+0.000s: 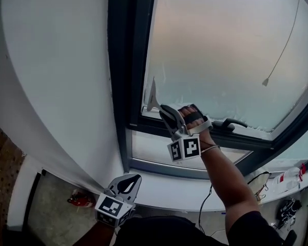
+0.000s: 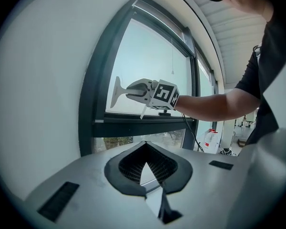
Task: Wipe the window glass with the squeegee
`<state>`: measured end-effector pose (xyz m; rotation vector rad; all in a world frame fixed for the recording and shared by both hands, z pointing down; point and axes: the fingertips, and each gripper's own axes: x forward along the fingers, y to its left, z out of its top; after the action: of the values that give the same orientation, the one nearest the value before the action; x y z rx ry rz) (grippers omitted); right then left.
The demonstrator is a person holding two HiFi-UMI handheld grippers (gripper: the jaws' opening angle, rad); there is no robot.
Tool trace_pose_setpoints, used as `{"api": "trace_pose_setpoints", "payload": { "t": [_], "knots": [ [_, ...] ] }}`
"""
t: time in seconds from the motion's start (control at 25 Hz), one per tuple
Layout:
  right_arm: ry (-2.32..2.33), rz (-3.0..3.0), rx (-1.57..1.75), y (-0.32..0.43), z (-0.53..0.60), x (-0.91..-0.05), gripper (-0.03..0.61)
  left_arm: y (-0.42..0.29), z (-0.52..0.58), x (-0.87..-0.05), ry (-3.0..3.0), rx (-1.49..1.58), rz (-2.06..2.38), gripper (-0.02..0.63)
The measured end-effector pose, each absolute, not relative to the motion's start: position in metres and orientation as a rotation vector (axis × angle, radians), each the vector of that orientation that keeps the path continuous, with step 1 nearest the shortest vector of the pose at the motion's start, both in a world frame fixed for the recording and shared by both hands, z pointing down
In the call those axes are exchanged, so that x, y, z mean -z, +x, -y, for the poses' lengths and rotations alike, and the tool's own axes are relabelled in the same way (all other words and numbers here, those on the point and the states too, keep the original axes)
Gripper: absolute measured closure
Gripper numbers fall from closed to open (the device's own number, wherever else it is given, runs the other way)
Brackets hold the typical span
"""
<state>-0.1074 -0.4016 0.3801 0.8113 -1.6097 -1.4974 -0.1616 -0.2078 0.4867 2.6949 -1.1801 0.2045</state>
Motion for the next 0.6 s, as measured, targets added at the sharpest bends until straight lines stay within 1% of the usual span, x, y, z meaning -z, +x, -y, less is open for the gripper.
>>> {"api": "trace_pose_setpoints", "payload": {
  "t": [0.36, 0.6],
  "knots": [
    [0.747, 1.590, 1.588, -0.116, 0.417, -0.392, 0.488, -0.157, 0.221, -0.496, 2.628, -0.173, 1.248, 0.613],
    [0.725, 1.579, 1.651, -0.112, 0.415, -0.385, 0.487, -0.145, 0.225, -0.501, 2.612, -0.170, 1.265, 0.612]
  ]
}}
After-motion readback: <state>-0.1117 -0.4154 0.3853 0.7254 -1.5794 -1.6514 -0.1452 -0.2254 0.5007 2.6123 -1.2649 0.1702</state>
